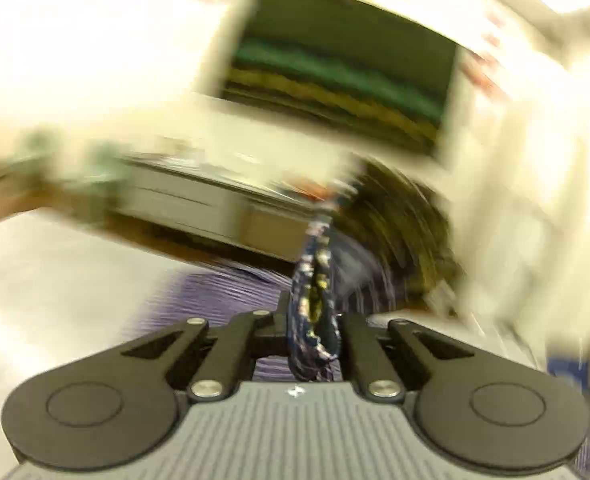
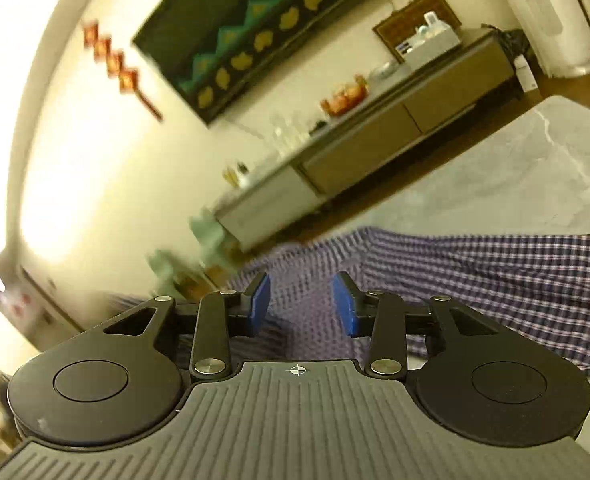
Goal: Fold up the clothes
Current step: 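Fold the held sleeve across the shirt body with the left gripper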
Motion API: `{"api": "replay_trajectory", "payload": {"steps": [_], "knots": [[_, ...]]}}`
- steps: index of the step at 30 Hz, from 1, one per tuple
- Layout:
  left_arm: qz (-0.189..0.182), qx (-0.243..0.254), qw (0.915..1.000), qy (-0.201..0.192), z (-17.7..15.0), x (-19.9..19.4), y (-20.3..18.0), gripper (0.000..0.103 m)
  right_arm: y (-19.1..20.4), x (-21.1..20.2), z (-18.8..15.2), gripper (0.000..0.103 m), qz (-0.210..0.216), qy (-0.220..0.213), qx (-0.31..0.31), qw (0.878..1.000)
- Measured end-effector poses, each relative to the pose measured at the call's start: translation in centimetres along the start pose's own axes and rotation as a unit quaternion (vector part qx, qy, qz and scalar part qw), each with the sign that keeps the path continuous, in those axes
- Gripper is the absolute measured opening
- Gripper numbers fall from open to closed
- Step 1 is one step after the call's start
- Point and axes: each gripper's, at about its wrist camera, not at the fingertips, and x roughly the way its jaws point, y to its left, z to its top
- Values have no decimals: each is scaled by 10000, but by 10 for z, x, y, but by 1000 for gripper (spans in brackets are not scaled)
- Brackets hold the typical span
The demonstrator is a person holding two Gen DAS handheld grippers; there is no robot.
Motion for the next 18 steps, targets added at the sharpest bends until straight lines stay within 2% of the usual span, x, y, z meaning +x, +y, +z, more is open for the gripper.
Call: {"api": "replay_trajectory", "payload": {"steps": [1,4,6,7,8,11,13,15,18], "knots": [[242,-369,9990,8,1,-25,29,5,7,8,-7,47,-37,199,-137,9997],[947,-364,9921,743,-47,-61,72,5,35,34,-36,51,-40,939,-658,9934],[1035,-729,9844,1220,-80,-67,91,5,61,59,-66,52,4,1430,-1100,9836],[1044,-922,9813,1329,-91,-71,97,5,72,71,-81,52,39,1641,-1269,9782],[1029,-1022,9802,1347,-97,-76,102,5,83,82,-96,53,67,1825,-1419,9729],[983,-943,9848,1075,-103,-96,99,5,114,106,-137,53,164,2169,-1684,9614],[987,-832,9884,805,-101,-110,95,5,124,114,-158,59,263,2240,-1689,9595],[1154,-817,9888,468,-102,-134,98,5,132,120,-174,66,246,2277,-1751,9575],[1228,-931,9828,1020,-118,-131,99,5,143,132,-192,69,23,2305,-1918,9540]]}}
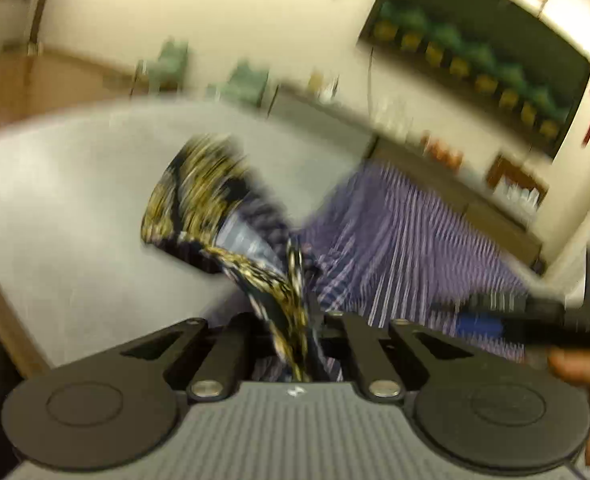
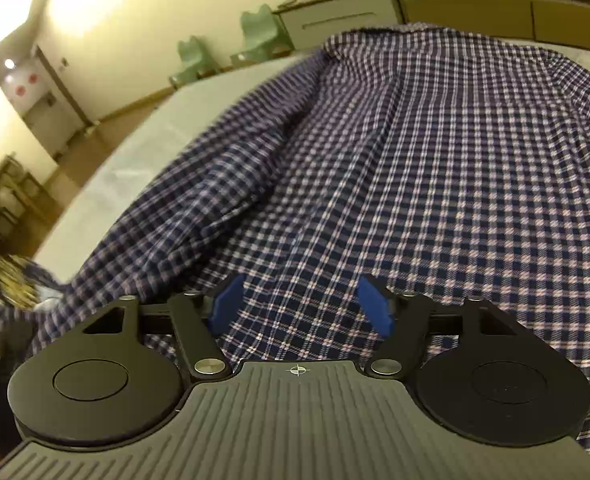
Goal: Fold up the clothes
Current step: 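Fold the held sleeve across the shirt body with the left gripper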
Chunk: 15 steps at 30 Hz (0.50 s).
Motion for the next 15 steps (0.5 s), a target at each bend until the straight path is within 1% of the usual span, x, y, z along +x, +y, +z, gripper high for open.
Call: {"api": "replay_trajectory", "payload": {"steps": [1,3,5,6,7,8,9,10,11,13,14,15], "knots": [[8,-90,9997,205,-5,8,1,5,5,5,0,69,-104,22,-54,9999],[-74,3,9995,291,-11,9,0,8,16,12,1,69,-324,-24,-190,9993],[-121,84,9993,344,-13,11,-7,10,25,13,8,69,-363,-156,-272,9989],[-225,89,9992,321,-13,9,-9,17,31,14,14,69,-353,-228,-301,9987],[-289,144,9991,286,-14,6,-10,21,37,16,23,69,-334,-298,-324,9985],[-363,291,9986,268,-17,1,-12,32,42,19,32,69,-315,-368,-348,9982],[-437,447,9977,250,-20,-4,-13,52,48,23,41,69,-312,-416,-395,9979],[-512,603,9966,233,-23,-9,-14,59,55,28,50,69,-346,-418,-494,9973],[-574,717,9956,178,-24,-11,-13,63,60,33,58,69,-386,-415,-605,9966],[-696,936,9932,62,-23,-15,-10,64,73,44,71,69,-360,-405,-850,9949],[-757,1046,9916,3,-23,-17,-9,64,80,50,77,69,-289,-398,-973,9940],[-795,1045,9912,-149,-19,-22,-4,64,86,58,82,69,-162,-372,-1064,9935]]}}
